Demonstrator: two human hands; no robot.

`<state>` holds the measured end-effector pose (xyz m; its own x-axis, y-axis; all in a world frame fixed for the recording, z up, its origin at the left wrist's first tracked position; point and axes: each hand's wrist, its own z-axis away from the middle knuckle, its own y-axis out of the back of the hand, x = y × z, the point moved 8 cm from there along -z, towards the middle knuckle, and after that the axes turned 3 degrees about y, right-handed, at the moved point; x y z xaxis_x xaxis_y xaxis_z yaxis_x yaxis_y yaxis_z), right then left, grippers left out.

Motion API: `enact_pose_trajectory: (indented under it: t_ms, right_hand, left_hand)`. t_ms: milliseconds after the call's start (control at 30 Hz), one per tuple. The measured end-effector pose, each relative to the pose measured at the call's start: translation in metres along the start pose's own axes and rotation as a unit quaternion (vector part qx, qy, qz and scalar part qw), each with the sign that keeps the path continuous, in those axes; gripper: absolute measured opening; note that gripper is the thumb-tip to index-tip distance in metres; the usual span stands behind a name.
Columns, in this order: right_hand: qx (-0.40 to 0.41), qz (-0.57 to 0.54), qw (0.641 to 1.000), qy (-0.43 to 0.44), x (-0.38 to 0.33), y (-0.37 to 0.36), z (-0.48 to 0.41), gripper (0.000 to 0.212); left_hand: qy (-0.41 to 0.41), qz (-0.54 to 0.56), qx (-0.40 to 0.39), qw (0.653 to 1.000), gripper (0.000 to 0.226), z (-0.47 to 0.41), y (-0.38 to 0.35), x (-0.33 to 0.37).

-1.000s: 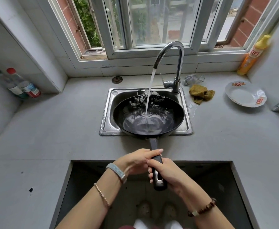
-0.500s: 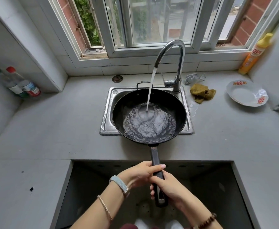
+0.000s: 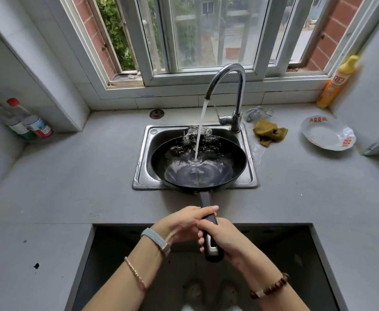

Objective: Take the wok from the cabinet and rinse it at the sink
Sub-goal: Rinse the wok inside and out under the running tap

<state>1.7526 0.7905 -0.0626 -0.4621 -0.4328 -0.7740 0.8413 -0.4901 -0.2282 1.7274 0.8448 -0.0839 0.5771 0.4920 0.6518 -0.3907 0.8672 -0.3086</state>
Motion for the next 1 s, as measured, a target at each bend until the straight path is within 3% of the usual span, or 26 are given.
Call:
enact_pose_trajectory:
  t_ms: [167,367,667,1000]
  right_hand:
    - [-0.004,0.026,1.0,-0.018,0.026,0.004,0.008,0.007]
    - [-0.003,0.03,0.999,-0.044,0.044,0.005,0.01,0.007]
    - [0.088,-0.007,0.995,-0.052,0.032,0.001,0.004,0.009]
    - [0.078,-0.067,0.993,-0.061,0.011,0.007,0.003,0.012]
  left_hand:
    - [-0.003,0.005,-0.02,1.0,0.032,-0.003,-0.004,-0.023]
    - [0.01,0.004,0.016,1.0,0.029,-0.006,0.0,-0.044]
    - [0.004,0.023,0.054,0.998,0.026,-0.003,0.006,-0.023]
    - [-0.011,0.037,0.071,0.997,0.027,-0.007,-0.001,-0.001]
